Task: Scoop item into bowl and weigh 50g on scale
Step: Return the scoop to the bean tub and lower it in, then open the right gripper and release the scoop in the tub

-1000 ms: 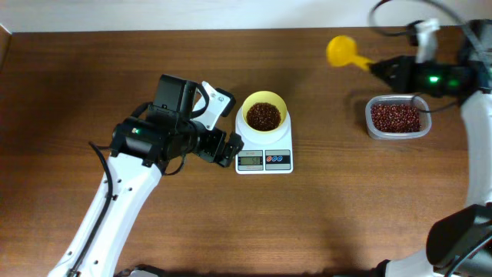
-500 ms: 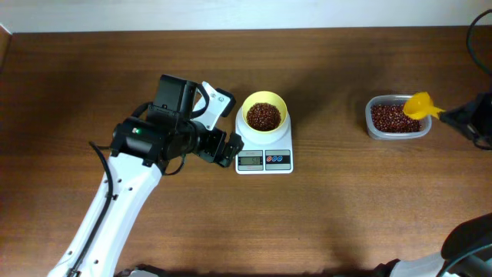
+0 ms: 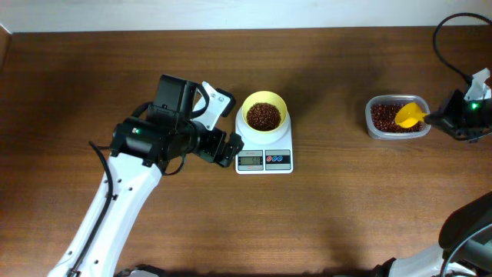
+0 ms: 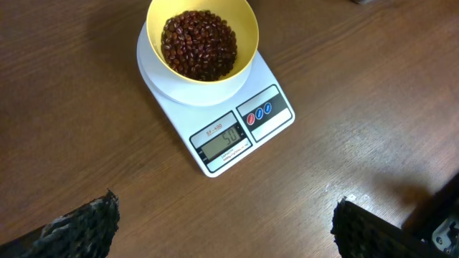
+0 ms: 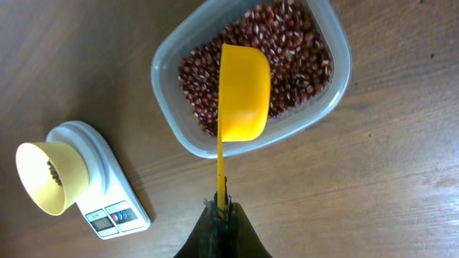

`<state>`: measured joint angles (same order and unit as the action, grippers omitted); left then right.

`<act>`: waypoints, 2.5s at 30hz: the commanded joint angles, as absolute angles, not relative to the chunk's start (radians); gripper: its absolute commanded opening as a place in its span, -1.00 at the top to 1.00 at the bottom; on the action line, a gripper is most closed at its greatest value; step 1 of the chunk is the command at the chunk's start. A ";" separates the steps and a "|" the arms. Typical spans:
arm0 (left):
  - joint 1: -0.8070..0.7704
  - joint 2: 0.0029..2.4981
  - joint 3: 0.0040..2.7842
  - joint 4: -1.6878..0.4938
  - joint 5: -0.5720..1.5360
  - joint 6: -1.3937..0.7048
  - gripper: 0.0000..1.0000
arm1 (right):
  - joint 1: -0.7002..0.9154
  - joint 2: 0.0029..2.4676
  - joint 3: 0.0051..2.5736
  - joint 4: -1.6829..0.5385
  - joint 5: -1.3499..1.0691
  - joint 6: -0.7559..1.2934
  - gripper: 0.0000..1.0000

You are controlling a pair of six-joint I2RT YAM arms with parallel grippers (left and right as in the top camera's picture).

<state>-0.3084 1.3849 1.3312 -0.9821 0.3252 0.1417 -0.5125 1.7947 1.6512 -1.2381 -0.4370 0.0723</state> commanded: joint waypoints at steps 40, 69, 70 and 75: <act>-0.310 1.392 1.326 -0.981 0.333 0.162 -0.97 | -0.476 1.843 1.593 -1.245 -0.047 0.140 -0.98; -0.310 1.392 1.326 -0.981 0.333 0.162 -0.97 | -0.581 1.423 1.752 -1.531 -0.111 -0.044 -0.98; -0.310 1.392 1.326 -0.981 0.333 0.162 -0.97 | -0.581 1.381 1.752 -1.530 -0.163 -0.044 -0.98; -0.310 1.392 1.326 -0.981 0.333 0.162 -0.97 | -0.581 1.338 1.752 -1.592 -0.200 0.148 -0.98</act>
